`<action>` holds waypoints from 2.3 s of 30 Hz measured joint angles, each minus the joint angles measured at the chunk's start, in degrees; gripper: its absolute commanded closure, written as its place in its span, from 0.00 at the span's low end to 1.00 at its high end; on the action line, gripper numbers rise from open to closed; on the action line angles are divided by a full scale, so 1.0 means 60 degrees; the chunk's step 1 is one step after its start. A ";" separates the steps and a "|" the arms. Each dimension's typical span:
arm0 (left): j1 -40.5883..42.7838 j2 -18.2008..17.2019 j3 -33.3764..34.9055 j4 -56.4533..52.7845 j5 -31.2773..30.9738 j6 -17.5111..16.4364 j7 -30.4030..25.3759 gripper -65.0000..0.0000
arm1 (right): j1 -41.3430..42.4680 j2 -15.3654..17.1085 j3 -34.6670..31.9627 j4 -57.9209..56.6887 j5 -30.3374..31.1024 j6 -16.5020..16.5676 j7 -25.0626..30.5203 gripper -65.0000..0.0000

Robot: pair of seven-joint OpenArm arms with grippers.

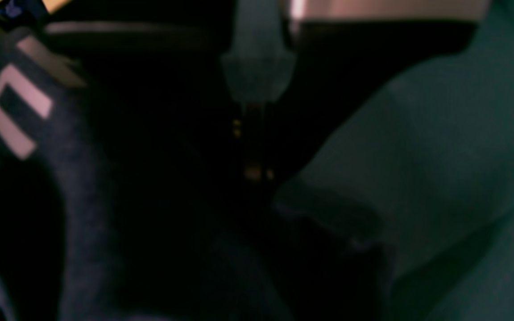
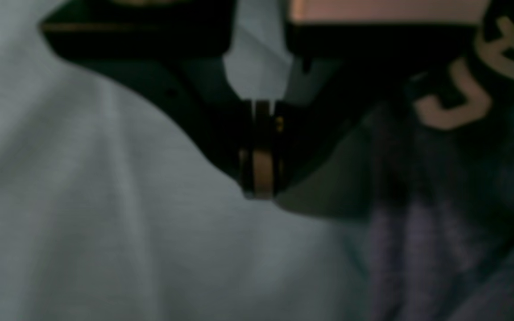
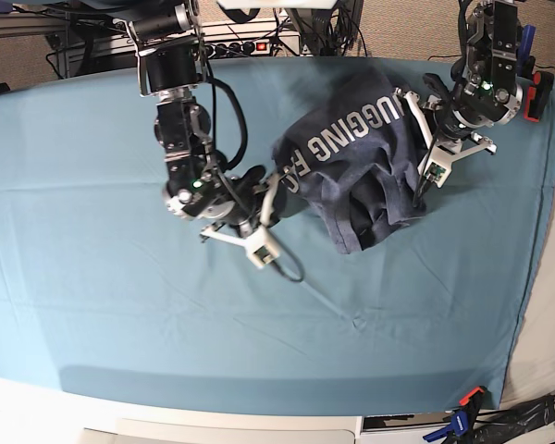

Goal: Fold the T-shirt properly
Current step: 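Lower the shirt with both grippers and flatten it onto the table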

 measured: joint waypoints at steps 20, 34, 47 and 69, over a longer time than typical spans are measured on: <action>-0.0863 0.0000 0.0197 -0.1129 0.0240 0.0025 -0.0521 1.00 | -0.0353 -0.0007 -0.0659 0.0069 -0.0117 -0.0222 0.0273 1.00; -0.1749 0.0004 0.0215 -0.1293 0.0237 -0.0044 -0.0062 1.00 | -0.1421 -0.0047 -0.0619 0.0277 0.0933 -0.0284 0.0889 1.00; -0.2218 0.0004 0.0215 -0.1293 0.0138 -0.0193 -0.0102 1.00 | -0.2204 -0.0117 -0.0601 0.0328 0.2455 0.0197 0.0765 1.00; -0.3555 -0.0667 0.0215 -0.1395 -0.0138 -0.0761 -0.0153 0.93 | -0.1049 -0.0153 -0.0667 0.0608 0.0433 -0.0262 -0.0051 1.00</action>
